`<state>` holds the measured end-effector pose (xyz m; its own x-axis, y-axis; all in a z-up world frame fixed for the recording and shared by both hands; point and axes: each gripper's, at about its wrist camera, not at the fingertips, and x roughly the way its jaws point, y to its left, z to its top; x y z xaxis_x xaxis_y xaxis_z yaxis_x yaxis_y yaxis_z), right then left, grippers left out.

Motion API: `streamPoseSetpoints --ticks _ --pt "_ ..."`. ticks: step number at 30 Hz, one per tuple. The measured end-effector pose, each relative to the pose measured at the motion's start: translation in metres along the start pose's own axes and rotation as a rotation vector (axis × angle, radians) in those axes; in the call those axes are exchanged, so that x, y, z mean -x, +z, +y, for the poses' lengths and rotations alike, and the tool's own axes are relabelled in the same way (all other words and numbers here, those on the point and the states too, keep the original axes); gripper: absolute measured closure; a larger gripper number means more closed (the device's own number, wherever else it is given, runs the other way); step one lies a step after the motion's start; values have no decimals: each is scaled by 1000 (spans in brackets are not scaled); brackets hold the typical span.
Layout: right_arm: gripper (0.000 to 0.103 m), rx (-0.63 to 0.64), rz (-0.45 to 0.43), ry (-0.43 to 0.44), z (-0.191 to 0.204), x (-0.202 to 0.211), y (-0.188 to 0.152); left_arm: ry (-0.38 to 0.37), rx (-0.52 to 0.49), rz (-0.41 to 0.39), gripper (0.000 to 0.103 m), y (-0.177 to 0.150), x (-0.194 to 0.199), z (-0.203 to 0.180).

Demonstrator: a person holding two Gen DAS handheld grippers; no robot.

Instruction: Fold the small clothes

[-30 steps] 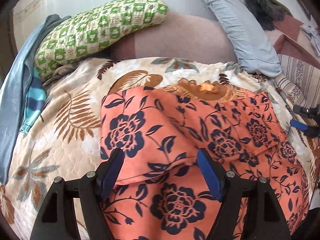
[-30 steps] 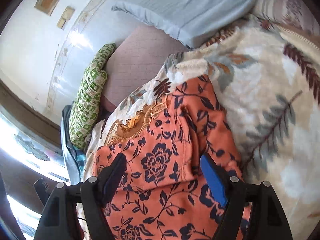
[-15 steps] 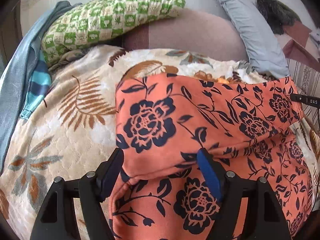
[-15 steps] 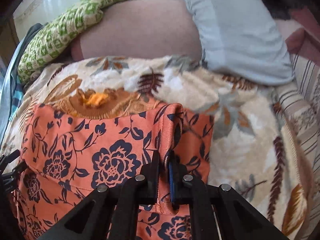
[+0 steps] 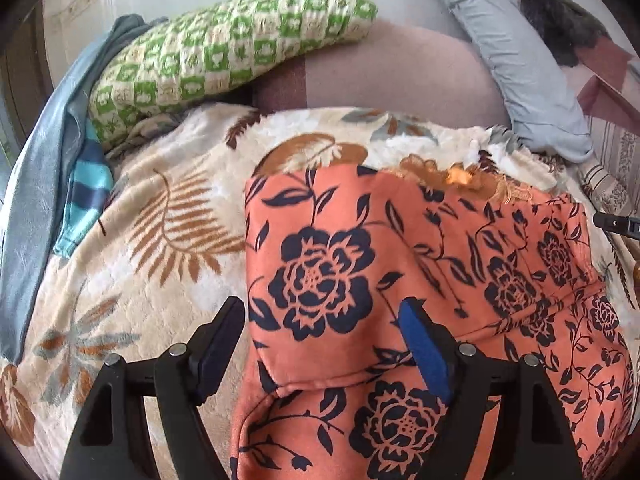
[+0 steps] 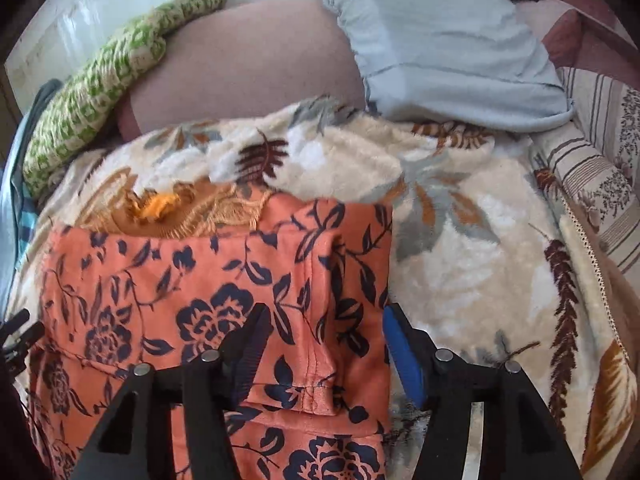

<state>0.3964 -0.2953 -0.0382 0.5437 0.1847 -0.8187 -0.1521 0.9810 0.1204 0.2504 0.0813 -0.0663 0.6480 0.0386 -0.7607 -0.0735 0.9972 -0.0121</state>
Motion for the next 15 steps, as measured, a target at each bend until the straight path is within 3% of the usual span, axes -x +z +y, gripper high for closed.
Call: streamPoseSetpoints --ticks 2,4,5,6,8,10,13,15 --pt "39 -43 -31 102 3 6 5 32 -13 -5 22 4 -7 -3" --pt "37 -101 -6 262 5 -7 9 108 4 101 22 5 -37 -1" --pt "37 -127 14 296 3 -19 9 128 7 187 19 3 -57 0" --pt "37 -141 47 282 0 -38 8 127 14 226 16 0 -68 1" --pt "38 -211 148 213 -18 -80 -2 162 13 208 10 4 -63 1" --pt "41 -296 97 270 -29 -74 -5 131 -1 173 11 11 -48 0" --pt "40 -221 56 298 -13 -52 9 141 -7 59 11 19 -32 2" --pt "37 -221 2 309 -14 -47 17 188 -15 129 10 19 -55 4"
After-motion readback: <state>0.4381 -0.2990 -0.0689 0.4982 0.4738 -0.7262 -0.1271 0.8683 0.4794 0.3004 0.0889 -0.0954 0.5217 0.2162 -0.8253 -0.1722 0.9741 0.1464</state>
